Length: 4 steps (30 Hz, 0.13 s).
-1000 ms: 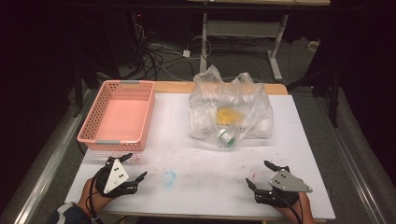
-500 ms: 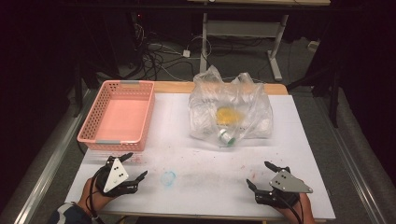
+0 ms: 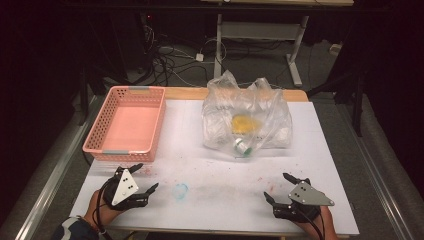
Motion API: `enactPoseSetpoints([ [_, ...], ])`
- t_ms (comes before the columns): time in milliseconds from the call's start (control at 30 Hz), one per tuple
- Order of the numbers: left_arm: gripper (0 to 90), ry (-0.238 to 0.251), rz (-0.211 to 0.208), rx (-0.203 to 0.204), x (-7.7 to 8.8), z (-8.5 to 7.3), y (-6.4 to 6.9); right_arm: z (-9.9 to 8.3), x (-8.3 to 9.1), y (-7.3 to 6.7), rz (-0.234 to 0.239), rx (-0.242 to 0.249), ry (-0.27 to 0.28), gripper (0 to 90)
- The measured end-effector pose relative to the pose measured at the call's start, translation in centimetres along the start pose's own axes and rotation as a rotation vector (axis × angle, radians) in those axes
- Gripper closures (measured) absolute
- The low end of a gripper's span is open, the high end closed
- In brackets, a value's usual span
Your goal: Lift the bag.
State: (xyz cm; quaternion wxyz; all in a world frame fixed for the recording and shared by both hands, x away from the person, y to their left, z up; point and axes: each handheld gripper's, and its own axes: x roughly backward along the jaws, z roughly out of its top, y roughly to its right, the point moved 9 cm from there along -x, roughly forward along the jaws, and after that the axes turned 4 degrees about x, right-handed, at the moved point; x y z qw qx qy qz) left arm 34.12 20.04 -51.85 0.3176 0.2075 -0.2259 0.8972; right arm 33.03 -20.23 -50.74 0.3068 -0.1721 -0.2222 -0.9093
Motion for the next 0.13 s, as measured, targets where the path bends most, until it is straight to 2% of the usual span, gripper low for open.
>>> enactPoseSetpoints([
  [133,22.5,-0.004,-0.001,0.000,-0.11,0.03,-0.01,-0.04,0.00,0.02,0.000,-0.003,-0.002,17.7],
])
